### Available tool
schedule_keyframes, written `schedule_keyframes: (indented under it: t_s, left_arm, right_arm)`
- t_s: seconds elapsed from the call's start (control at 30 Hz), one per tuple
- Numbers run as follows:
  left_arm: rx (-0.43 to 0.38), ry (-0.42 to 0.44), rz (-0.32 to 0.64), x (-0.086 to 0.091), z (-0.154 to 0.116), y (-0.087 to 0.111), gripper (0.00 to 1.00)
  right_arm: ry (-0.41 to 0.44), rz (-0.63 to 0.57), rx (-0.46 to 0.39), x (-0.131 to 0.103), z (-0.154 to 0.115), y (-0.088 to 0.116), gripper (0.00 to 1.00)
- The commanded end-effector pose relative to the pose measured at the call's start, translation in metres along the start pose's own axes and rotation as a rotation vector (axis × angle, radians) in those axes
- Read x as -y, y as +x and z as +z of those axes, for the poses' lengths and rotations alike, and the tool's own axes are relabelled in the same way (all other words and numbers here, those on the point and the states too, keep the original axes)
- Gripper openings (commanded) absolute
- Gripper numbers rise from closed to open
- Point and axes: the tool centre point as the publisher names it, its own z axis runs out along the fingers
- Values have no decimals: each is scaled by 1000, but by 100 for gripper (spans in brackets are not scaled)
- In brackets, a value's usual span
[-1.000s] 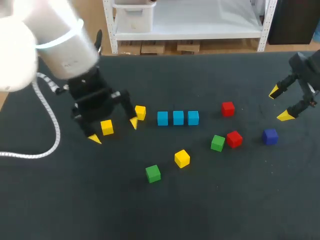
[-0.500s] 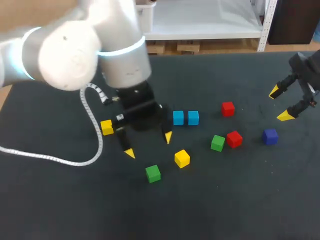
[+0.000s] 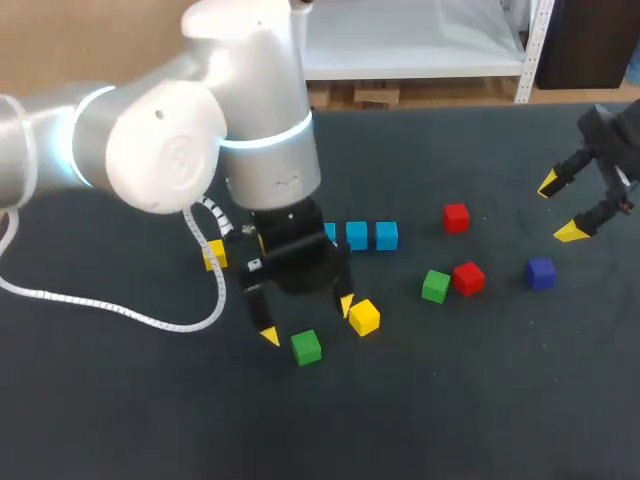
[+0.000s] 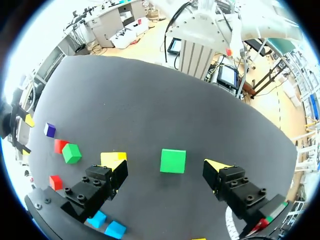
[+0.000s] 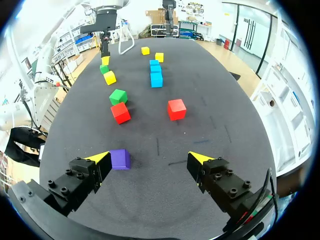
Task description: Place the blue cubes, place green cubes on the blue cubes, place the yellow cubes on the green cubes, then place the red cubes on the yellow cubes, and place purple cube on the red cubes.
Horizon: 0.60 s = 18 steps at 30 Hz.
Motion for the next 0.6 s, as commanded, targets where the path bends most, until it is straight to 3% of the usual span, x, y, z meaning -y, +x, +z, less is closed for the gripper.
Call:
schedule_keyframes:
  t_s: [0.03, 0.4, 0.6]
  left_arm:
    - [1, -23, -15, 9, 9, -2, 100]
    - [5, -5, -34, 13, 22, 2, 100]
    - [10, 15, 9, 9, 24, 4, 100]
  right_arm:
    - [0, -1, 1, 0, 0, 0, 100]
    - [0, -1, 1, 0, 0, 0, 100]
    - [0, -1, 1, 0, 0, 0, 100]
